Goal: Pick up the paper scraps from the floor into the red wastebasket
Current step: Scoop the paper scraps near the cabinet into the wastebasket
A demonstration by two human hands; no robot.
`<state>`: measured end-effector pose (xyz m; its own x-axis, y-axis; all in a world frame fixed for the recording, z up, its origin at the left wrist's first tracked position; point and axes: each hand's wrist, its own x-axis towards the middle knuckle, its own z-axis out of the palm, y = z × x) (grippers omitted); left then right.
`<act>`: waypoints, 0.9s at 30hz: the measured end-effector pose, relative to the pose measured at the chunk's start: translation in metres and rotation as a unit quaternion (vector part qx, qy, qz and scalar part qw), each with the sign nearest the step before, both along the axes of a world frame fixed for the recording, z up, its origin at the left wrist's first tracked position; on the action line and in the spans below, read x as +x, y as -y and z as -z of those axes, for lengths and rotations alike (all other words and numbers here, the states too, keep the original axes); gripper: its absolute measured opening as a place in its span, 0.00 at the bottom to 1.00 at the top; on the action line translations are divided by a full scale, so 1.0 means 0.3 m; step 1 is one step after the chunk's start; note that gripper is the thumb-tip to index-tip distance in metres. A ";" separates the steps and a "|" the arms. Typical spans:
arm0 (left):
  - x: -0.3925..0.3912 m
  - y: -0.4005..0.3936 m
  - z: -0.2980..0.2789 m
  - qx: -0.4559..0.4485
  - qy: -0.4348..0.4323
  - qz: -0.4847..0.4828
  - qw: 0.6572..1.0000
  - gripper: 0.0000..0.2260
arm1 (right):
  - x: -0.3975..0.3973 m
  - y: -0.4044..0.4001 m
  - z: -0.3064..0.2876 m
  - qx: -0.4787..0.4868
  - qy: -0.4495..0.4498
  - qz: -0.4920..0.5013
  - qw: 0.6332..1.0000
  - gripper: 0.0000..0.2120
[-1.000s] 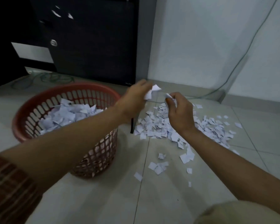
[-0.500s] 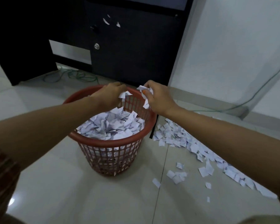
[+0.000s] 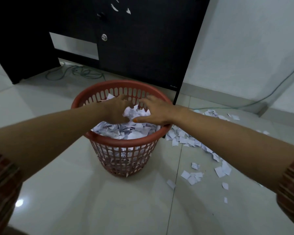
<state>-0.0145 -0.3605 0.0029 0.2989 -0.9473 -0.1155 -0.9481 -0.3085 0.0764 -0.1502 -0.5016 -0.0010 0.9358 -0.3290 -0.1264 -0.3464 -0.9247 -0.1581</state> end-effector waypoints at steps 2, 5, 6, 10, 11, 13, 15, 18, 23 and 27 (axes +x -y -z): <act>-0.007 0.003 0.000 0.002 0.002 0.001 1.000 0.27 | -0.010 0.012 0.008 -0.013 -0.002 -0.003 1.000 0.46; -0.019 0.009 0.000 0.000 0.008 0.008 1.000 0.26 | -0.035 0.024 0.000 -0.018 -0.013 -0.003 1.000 0.44; -0.022 0.013 0.000 0.002 0.011 0.008 1.000 0.26 | -0.045 0.027 -0.005 -0.020 -0.018 -0.002 1.000 0.44; -0.028 0.025 0.008 0.016 0.016 0.013 1.000 0.28 | -0.089 0.028 -0.027 -0.040 -0.038 0.007 0.998 0.44; -0.030 0.026 0.011 0.018 0.017 0.016 1.000 0.28 | -0.097 0.027 -0.031 -0.041 -0.043 0.010 0.998 0.44; -0.038 0.032 0.015 0.018 0.019 0.025 0.999 0.29 | -0.112 0.027 -0.037 -0.042 -0.054 0.017 0.998 0.45; -0.046 0.038 0.016 0.019 0.021 0.033 0.999 0.29 | -0.124 0.023 -0.043 -0.050 -0.060 0.021 0.997 0.45; -0.055 0.049 0.015 0.020 0.015 0.036 0.999 0.30 | -0.137 0.021 -0.047 -0.066 -0.075 0.032 0.994 0.43; -0.077 0.057 0.002 0.007 0.008 0.042 0.999 0.27 | -0.129 0.041 -0.042 -0.049 -0.099 0.065 0.992 0.38; -0.088 0.060 -0.013 -0.036 -0.004 0.067 0.997 0.21 | -0.136 0.038 -0.052 -0.019 -0.003 -0.017 1.000 0.22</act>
